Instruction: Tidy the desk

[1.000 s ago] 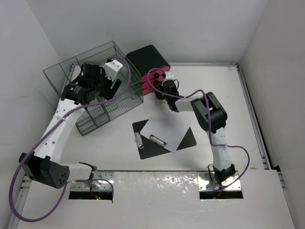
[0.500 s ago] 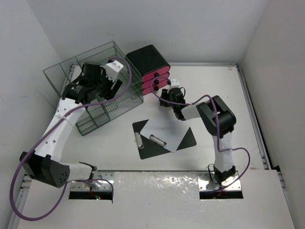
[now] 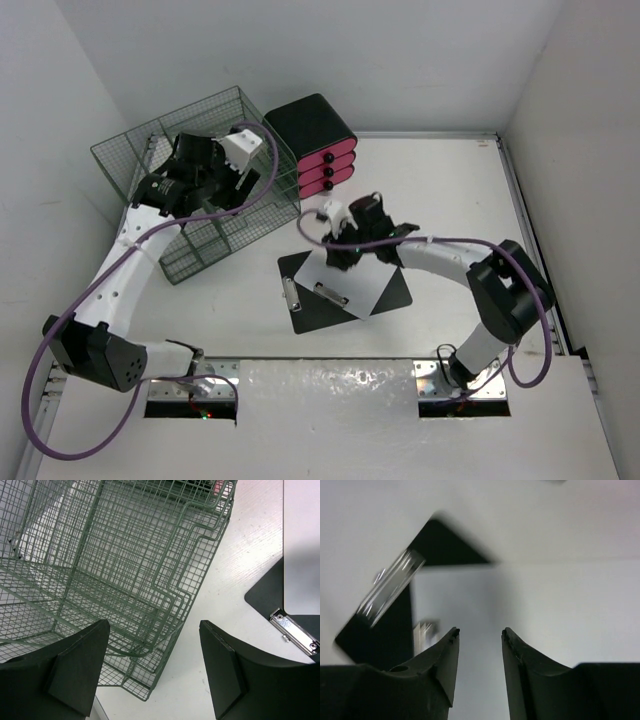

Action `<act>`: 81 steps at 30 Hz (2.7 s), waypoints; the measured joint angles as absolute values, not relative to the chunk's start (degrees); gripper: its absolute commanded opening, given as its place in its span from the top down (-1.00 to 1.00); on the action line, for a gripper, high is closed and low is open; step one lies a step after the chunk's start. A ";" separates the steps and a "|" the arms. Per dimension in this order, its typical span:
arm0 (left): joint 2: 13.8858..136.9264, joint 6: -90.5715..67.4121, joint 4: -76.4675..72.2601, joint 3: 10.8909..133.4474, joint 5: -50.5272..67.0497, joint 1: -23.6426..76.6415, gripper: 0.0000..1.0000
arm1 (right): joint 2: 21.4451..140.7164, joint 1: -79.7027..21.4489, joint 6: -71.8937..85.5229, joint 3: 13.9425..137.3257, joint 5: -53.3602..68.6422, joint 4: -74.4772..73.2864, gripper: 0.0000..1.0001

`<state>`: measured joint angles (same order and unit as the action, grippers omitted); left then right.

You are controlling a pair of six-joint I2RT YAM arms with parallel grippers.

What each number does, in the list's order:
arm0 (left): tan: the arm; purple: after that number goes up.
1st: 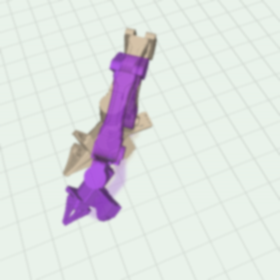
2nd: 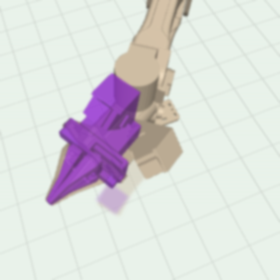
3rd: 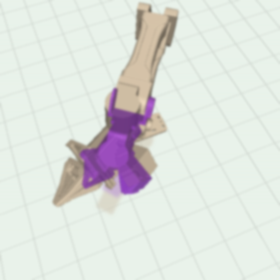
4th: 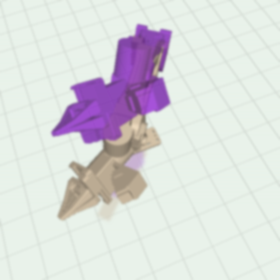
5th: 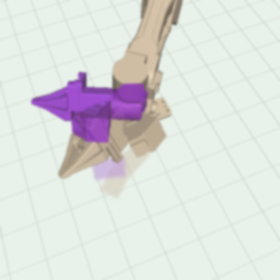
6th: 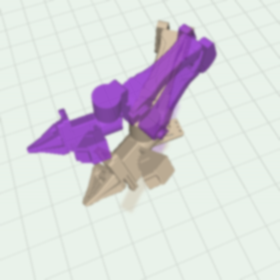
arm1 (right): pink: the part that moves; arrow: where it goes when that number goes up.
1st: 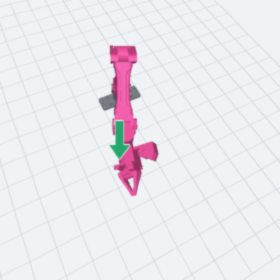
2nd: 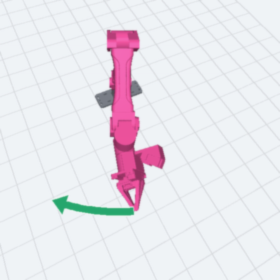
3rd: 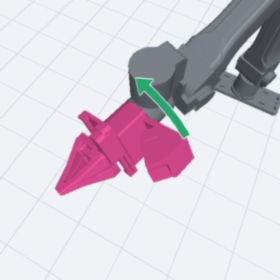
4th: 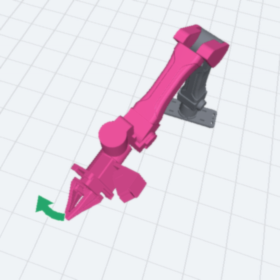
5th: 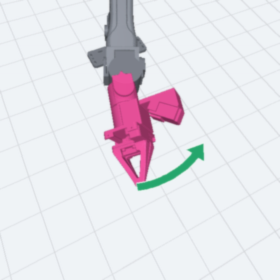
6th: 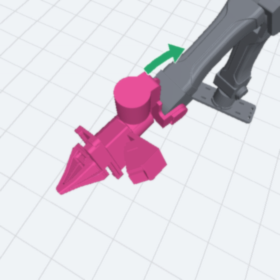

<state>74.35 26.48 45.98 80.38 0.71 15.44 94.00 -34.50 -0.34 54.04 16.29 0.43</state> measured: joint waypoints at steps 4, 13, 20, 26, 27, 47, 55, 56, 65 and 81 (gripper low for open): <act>73.17 26.37 45.65 78.54 0.51 15.44 -0.42 | 93.91 -40.62 -4.21 47.22 22.74 -7.03 0.23; 70.61 25.63 45.63 76.79 0.56 15.44 -0.42 | 93.97 -43.88 -4.40 44.58 24.34 -8.95 0.36; 70.50 25.45 45.65 76.79 0.56 15.44 -0.42 | 93.91 -43.88 -3.97 45.30 21.17 -9.06 0.39; 70.50 25.45 45.65 76.79 0.56 15.44 -0.42 | 94.15 -43.86 -2.72 45.39 14.66 -8.03 0.41; 70.48 25.45 45.65 76.79 0.56 15.44 -0.42 | 94.67 -43.86 -2.50 45.47 13.87 -7.73 0.41; 70.48 25.71 45.89 75.44 3.53 15.44 -0.42 | 98.76 -43.53 3.79 49.10 11.33 -6.61 1.00; 71.85 25.82 49.17 82.96 10.04 15.79 -0.46 | 84.66 -38.20 15.86 49.10 10.13 -5.48 1.00; 72.40 25.63 49.21 84.40 10.94 16.03 -0.47 | 82.54 -37.93 17.23 49.10 9.15 -4.73 1.00; 79.31 21.12 46.87 89.56 13.23 28.88 -0.51 | 71.50 -37.26 25.74 46.46 0.16 2.20 1.00; 84.55 1.85 28.86 79.00 17.56 35.29 -0.52 | 71.55 -36.82 31.48 43.79 -8.62 11.73 1.00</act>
